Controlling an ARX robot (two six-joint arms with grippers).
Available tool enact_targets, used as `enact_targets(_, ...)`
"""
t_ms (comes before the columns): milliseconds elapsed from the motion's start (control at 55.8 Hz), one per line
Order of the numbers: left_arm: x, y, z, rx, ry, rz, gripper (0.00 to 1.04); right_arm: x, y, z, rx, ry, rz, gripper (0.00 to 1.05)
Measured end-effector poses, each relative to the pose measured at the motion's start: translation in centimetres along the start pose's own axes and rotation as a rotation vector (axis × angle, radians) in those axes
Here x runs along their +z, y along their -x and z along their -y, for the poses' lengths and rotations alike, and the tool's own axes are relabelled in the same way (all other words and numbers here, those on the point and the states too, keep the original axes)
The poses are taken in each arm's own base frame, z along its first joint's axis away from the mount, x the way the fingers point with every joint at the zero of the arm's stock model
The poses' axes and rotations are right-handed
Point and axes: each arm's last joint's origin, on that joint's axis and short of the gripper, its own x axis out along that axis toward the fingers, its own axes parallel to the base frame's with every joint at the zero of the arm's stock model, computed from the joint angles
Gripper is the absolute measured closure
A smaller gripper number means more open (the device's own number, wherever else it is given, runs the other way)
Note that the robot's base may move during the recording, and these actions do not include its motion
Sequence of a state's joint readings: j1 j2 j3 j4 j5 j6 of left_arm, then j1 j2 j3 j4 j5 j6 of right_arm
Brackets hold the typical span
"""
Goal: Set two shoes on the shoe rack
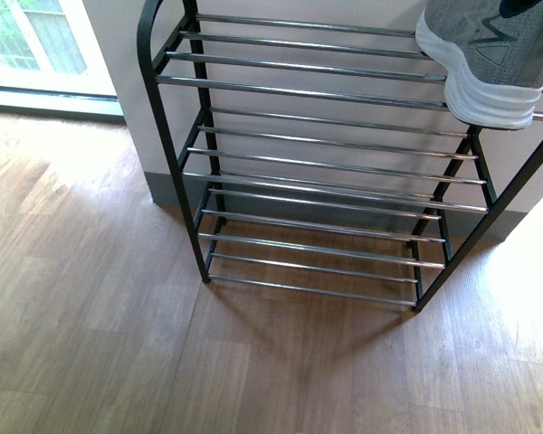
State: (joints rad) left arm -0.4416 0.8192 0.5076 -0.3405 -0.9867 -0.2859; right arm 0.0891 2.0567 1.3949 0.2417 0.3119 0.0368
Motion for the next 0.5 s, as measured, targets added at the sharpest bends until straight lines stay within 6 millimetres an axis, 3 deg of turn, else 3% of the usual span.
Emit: enact_targets(502,0.0,0.0,0.0,0.000,0.000,0.000,1.04,0.3,0.7,2.6,-0.095,0.029,-0.063,1.04)
